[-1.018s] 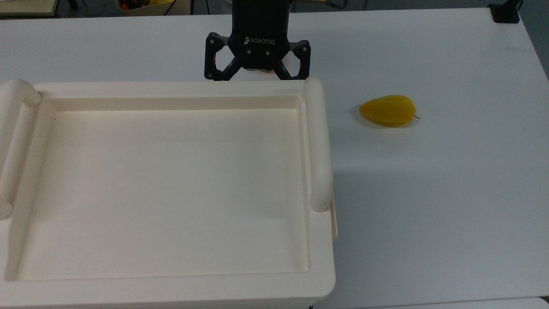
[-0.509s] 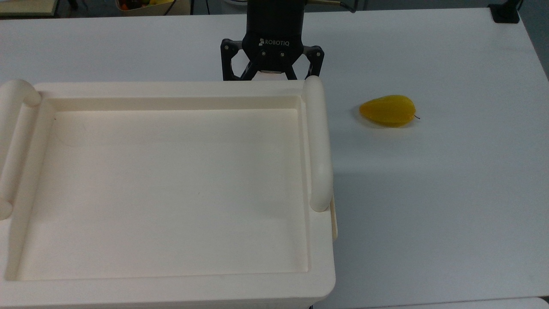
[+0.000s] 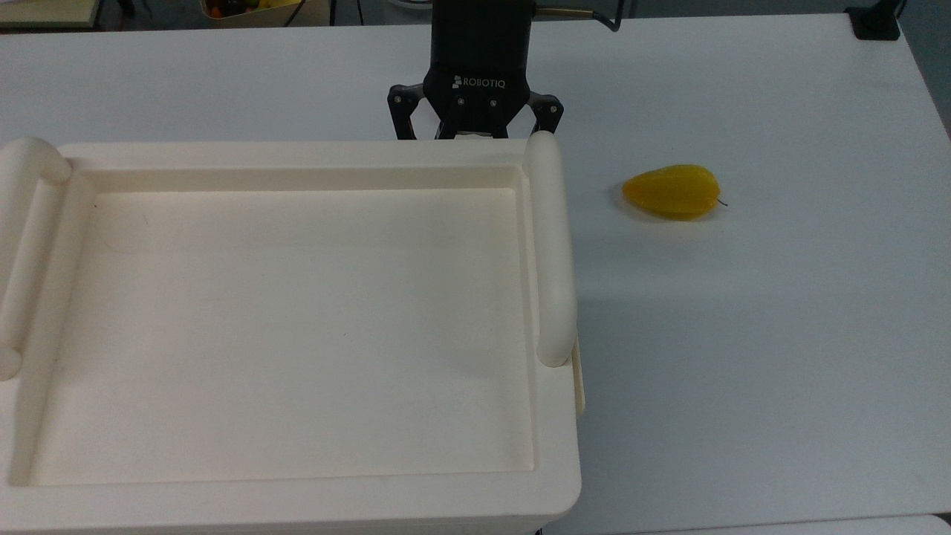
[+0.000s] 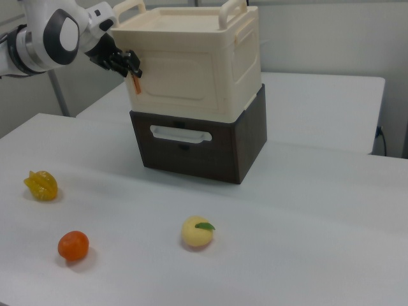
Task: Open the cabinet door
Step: 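Close the gripper on the door's orange handle strip, then pull the door outward, swinging it open on its hinge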
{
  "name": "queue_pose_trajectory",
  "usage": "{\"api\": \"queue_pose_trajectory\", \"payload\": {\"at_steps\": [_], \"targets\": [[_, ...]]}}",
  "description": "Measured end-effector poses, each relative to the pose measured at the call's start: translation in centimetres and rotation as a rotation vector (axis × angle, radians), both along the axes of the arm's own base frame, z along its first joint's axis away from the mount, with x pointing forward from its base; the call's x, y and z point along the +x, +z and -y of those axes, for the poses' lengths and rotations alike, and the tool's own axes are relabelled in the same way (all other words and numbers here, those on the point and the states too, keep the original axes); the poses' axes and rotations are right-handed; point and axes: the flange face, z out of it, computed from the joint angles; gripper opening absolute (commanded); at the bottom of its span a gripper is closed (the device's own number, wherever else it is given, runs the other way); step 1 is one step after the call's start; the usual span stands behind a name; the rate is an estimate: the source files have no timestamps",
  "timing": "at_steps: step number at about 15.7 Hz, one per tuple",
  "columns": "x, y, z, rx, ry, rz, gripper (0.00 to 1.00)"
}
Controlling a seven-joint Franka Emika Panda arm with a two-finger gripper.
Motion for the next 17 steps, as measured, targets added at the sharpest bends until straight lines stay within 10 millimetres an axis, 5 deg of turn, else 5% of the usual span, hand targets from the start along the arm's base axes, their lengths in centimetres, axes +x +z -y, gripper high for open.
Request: {"api": "queue_pose_trajectory", "payload": {"at_steps": [10,17], "targets": [[-0.01,0.01,-0.10,0.001,0.001,0.002,0.07],[-0.09,0.07,-0.05,0.019,-0.020,-0.004,0.05]]}}
